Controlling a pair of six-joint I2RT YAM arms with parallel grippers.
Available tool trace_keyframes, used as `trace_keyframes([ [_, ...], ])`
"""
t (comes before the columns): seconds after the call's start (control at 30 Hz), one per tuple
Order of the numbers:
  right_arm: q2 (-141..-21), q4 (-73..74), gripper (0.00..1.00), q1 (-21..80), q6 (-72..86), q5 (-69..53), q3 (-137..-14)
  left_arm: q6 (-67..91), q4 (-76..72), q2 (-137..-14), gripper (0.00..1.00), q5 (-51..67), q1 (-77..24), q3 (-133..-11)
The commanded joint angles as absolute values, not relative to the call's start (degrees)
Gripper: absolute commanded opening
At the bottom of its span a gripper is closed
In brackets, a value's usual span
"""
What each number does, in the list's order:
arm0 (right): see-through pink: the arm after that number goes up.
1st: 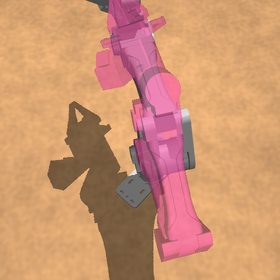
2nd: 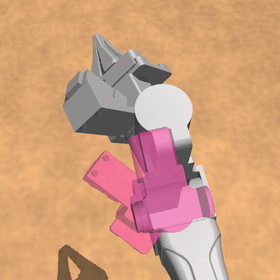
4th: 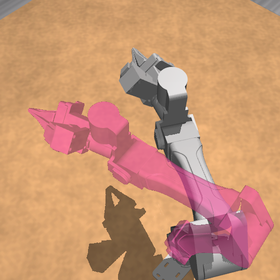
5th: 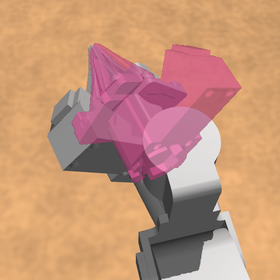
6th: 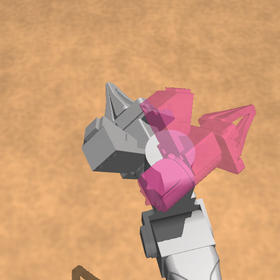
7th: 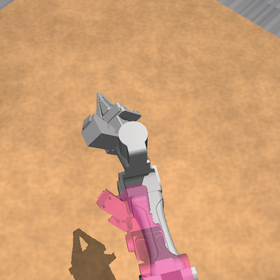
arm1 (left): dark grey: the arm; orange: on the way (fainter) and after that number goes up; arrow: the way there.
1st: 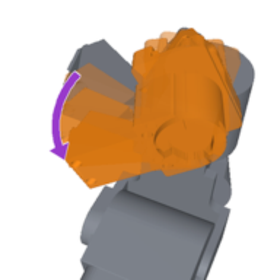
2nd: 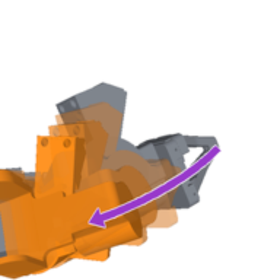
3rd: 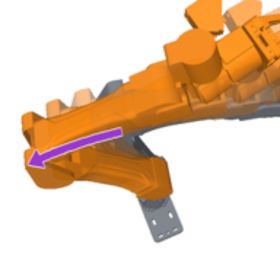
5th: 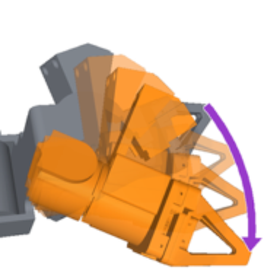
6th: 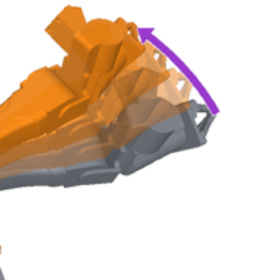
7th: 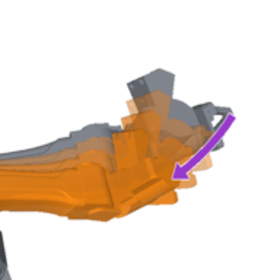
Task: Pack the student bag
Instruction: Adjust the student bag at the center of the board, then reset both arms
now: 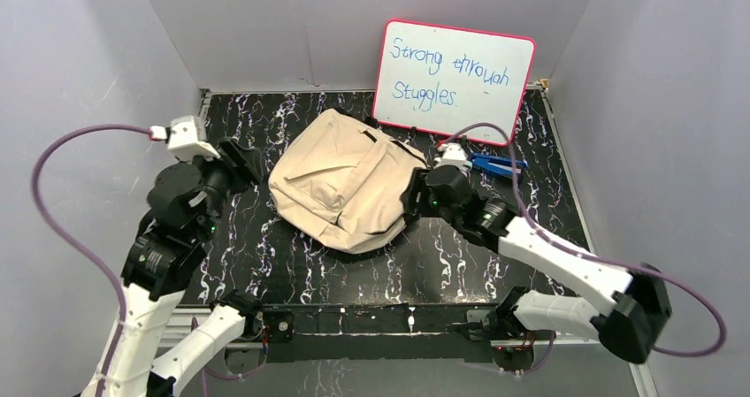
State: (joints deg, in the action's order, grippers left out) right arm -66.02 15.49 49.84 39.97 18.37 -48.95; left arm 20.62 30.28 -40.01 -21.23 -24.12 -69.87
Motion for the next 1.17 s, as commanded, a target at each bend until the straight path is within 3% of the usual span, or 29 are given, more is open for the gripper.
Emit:
trace_keyframes([
  [0.0, -55.24, 22.84, 0.67, 49.41, 38.07, 38.37, -48.67, 25.15, 29.84, -42.29, 0.54, -17.83, -23.91, -65.99],
  [0.1, -47.69, 24.54, 0.67, 49.44, 37.69, 43.63, -47.79, 24.72, 28.06, -42.3, 0.55, -17.96, -23.91, -63.62],
  [0.2, -39.54, 15.71, 0.69, 49.46, 28.38, 42.42, -44.92, 23.03, 26.46, -41.81, 0.56, -18.98, -23.91, -61.48],
  [0.3, -35.63, 4.61, 0.87, 49.48, 10.42, 34.82, -42.64, 23.11, 26.41, -41.11, 0.6, -23.69, -23.91, -60.18],
  [0.43, -34.72, 4.23, 0.92, 49.48, 0.29, 38.07, -44.9, 25.97, 29.13, -40.85, 0.81, -29.26, -23.91, -59.17],
  [0.5, -34.87, 4.6, 0.98, 49.4, -3.47, 41.07, -46.06, 27.61, 30.04, -39.92, 0.86, -30.78, -23.91, -57.88],
  [0.77, -37.87, 7.36, 0.99, 49.48, -13.03, 48.05, -47.59, 29.51, 33.03, -36.04, 0.9, -34.56, -23.91, -53.63],
  [1.13, -37.37, 4.61, 0.99, 49.46, -13.99, 48.26, -44.9, 30.24, 35.39, -35.92, 0.93, -35.42, -23.91, -52.62],
])
